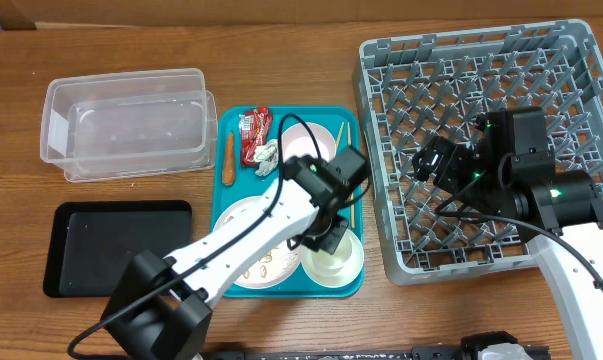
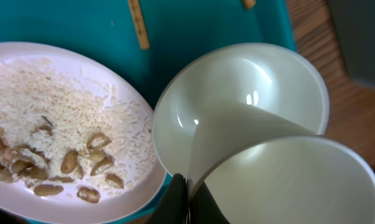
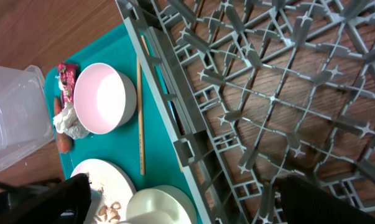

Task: Sort waste into correct bins and load items into the dishwasher
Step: 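Reach the left gripper to the white cup on the tray and grasp it, then lift the white cup with the left gripper and grasp it with the right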

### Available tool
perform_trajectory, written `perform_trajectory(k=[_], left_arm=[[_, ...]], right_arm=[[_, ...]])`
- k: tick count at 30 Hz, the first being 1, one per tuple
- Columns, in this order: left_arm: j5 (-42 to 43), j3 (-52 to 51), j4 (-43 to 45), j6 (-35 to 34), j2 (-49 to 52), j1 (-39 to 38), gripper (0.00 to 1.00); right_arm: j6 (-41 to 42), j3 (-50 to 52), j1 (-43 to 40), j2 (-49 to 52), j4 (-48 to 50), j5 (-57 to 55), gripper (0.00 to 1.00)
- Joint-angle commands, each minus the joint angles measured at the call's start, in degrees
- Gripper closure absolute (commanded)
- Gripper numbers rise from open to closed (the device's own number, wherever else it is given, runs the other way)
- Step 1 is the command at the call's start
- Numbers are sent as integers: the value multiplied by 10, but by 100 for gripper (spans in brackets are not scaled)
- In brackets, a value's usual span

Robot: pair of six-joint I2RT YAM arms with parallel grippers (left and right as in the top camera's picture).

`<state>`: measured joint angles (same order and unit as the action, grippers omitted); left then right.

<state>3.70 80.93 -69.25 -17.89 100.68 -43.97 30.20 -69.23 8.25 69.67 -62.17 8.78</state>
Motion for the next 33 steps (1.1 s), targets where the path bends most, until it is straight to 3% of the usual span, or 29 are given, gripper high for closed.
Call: perform_trajectory(k=[1,4,7,11,18,23,33], left_arm=[[23,74,-28,-5,-12,32,96],[70,115,-45,-3,-23,85,96],[212,125,-17,12,-35,159,96],[435,125,12,45,-35,265,96],[689,125,3,108,-35,366,96],[759,125,3,112,-35,366,96],[789,125,3,113,-35,355,96]], right_arm=[[-2,-16,-2,-1,3,3,0],[-2,-16,-2,-1,3,3,0],[-29,-16,-2,-1,6,18,1],[-192,-16,-2,-1,21,188,9],[-279,-16,-2,-1,75,468,14],[-257,-16,5,-1,177,561,19],[-240,-16,77,-1,270,560,19]])
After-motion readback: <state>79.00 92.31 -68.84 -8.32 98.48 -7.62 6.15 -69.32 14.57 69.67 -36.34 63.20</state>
